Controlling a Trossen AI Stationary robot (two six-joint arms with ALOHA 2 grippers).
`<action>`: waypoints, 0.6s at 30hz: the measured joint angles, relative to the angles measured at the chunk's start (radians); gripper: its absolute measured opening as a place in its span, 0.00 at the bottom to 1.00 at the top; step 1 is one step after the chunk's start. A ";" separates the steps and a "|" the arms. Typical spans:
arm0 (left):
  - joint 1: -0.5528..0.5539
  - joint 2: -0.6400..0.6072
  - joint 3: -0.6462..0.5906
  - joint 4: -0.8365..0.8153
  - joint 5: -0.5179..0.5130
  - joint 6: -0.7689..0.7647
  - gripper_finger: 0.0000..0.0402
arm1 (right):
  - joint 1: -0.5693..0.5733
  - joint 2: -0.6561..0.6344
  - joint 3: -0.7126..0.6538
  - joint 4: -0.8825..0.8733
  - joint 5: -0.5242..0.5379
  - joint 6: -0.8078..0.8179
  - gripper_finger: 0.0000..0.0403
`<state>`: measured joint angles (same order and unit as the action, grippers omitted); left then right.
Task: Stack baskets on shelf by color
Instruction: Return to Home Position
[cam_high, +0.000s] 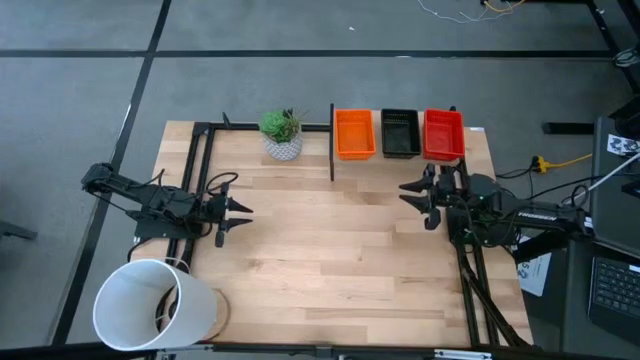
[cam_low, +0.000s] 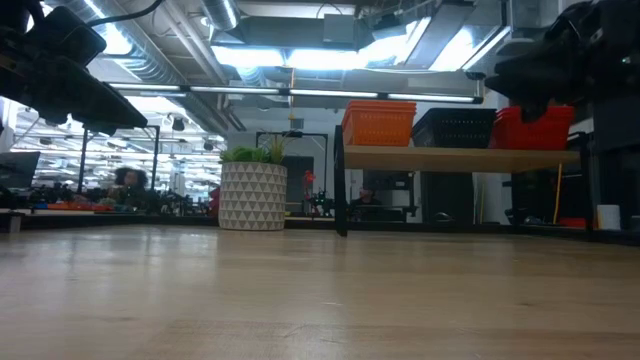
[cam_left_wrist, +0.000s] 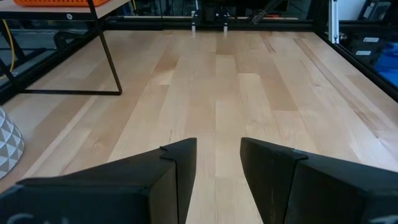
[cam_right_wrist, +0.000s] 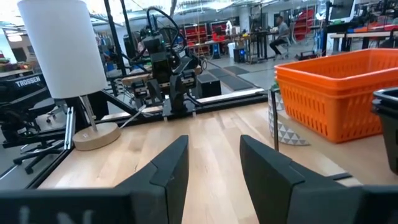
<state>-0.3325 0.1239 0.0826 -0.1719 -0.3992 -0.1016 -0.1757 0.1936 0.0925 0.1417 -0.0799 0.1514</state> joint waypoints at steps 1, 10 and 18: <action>0.000 0.000 0.000 0.000 0.000 0.000 0.29 | 0.000 -0.004 0.000 -0.001 0.000 0.000 0.36; 0.000 0.000 0.000 0.000 0.000 0.000 0.29 | 0.000 -0.009 0.000 -0.016 0.000 -0.002 0.36; 0.000 0.000 0.000 0.000 0.000 0.000 0.29 | 0.000 -0.009 0.000 -0.015 0.000 -0.003 0.36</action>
<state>-0.3325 0.1242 0.0826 -0.1719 -0.3993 -0.1014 -0.1757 0.1848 0.0925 0.1265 -0.0799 0.1486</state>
